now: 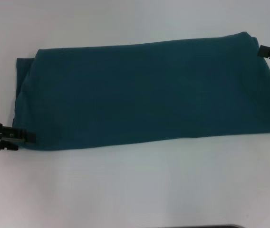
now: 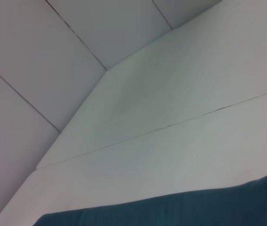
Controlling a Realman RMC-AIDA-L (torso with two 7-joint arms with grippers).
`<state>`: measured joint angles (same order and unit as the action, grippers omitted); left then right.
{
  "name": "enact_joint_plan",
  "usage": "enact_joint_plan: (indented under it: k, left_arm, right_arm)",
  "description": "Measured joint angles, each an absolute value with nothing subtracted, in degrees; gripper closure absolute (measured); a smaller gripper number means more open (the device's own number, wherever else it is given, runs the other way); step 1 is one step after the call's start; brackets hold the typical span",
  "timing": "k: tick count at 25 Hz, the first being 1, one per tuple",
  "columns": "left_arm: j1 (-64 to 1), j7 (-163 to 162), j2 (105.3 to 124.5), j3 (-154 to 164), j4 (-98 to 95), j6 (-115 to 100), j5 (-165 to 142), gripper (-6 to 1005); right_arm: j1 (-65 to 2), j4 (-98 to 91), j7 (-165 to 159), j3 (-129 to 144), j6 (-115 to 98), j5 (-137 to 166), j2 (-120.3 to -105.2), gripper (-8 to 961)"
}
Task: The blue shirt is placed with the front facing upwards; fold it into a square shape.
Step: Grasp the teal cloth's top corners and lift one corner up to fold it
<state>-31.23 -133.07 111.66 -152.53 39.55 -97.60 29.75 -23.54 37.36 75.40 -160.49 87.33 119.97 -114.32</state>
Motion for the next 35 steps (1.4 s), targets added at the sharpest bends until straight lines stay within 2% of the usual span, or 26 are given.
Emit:
enact_joint_plan:
  k: [13,35]
  left_arm:
    - [-30.7,-133.2,110.67,-152.5,39.1,-97.1,28.8,215]
    - [-31.1,-133.5,110.78,-151.7,39.1,-97.8,27.8,215]
  right_arm:
    - [-23.7,37.4,75.4,-160.5,87.3,120.0,-114.32,49]
    - [-23.8,37.4,75.4,-160.7,87.3,120.0,-114.26,50]
